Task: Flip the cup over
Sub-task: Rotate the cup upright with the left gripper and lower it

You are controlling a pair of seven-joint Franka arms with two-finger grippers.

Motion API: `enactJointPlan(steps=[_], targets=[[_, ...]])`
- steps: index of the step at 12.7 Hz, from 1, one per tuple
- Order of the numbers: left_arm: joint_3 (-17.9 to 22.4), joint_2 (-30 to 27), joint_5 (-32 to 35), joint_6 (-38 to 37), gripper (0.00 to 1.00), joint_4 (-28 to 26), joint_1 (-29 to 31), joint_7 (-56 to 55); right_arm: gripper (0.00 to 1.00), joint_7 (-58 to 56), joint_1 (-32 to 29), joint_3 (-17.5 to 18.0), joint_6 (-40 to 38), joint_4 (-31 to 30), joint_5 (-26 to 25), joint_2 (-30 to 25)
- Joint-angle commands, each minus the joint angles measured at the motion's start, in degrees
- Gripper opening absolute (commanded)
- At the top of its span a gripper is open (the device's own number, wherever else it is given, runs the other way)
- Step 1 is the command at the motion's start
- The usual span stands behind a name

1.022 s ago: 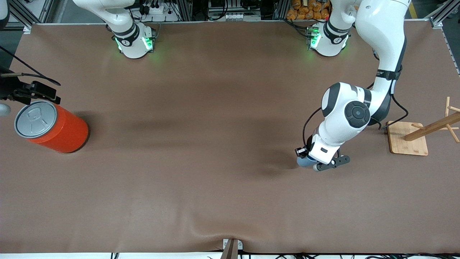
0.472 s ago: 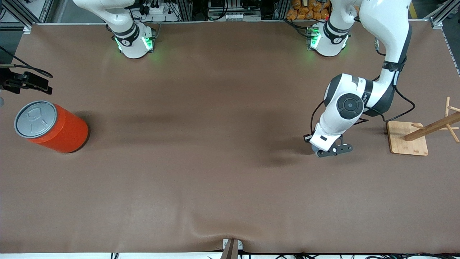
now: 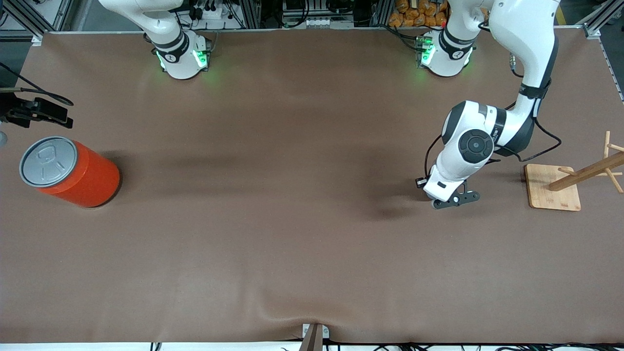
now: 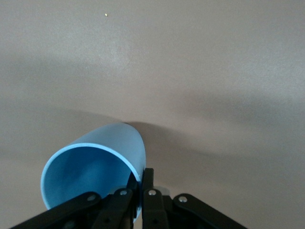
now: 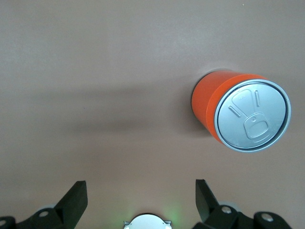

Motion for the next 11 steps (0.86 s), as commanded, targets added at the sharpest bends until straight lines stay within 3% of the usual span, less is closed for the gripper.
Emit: enactJointPlan(steps=[1,11], targets=[[-0.61,-2.04,-1.54,0.69,0.00,-1.62,0.63,-0.68,1.00,1.05,0.13,-0.06,-0.36,0.74,1.03,0.19],[-0.79,-1.69,-6.65,0.86,0.00,-0.83,0.37,-0.51,1.00,1.05,0.13,-0.06,-0.27,0.74,1.12,0.36]])
